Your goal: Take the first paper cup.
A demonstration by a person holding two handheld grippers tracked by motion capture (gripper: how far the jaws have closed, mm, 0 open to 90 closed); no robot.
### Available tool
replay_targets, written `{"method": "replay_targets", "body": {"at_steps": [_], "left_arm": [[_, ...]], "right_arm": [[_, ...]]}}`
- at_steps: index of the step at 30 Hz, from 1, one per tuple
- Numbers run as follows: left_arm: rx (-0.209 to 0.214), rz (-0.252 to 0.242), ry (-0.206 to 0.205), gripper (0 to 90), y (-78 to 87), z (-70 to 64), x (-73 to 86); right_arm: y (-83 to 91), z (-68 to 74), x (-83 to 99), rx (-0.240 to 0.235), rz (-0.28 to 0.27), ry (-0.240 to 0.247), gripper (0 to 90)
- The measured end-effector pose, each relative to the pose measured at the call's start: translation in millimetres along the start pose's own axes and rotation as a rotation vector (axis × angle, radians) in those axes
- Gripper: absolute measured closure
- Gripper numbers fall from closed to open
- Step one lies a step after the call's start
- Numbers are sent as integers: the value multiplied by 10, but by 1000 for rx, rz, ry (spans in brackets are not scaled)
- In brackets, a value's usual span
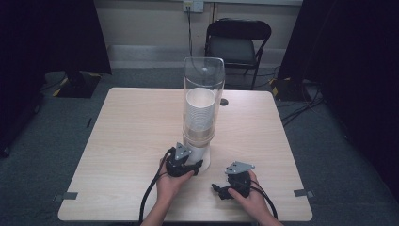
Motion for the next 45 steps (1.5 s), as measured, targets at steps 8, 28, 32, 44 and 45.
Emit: {"method": "replay_targets", "body": {"at_steps": [8,28,32,44,45], "left_arm": [[26,76,-44,359,16,42,202],[114,68,-135,350,570,293,552],[153,72,-138,349,595,288,610],[212,75,-197,345,571,119,620],[211,75,-199,344,570,122,620]], "right_arm": [[-4,-6,-3,-6,-1,6,111],[-7,28,-25,11,-10,-12,142],[7,86,-120,27,-29,-4,141],[-96,299,-529,15,-128,-42,145],[-97,332,-558,0,-132,-43,144]]}}
Point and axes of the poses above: each handheld gripper's, and its own axes: y roughly backward along the jaws, x roughly out of its underside, z roughly to its left, the point moved 2 cm from there along -y, roughly forward along the jaws, and after that the axes turned 6 degrees about z, right-handed, at the moved point
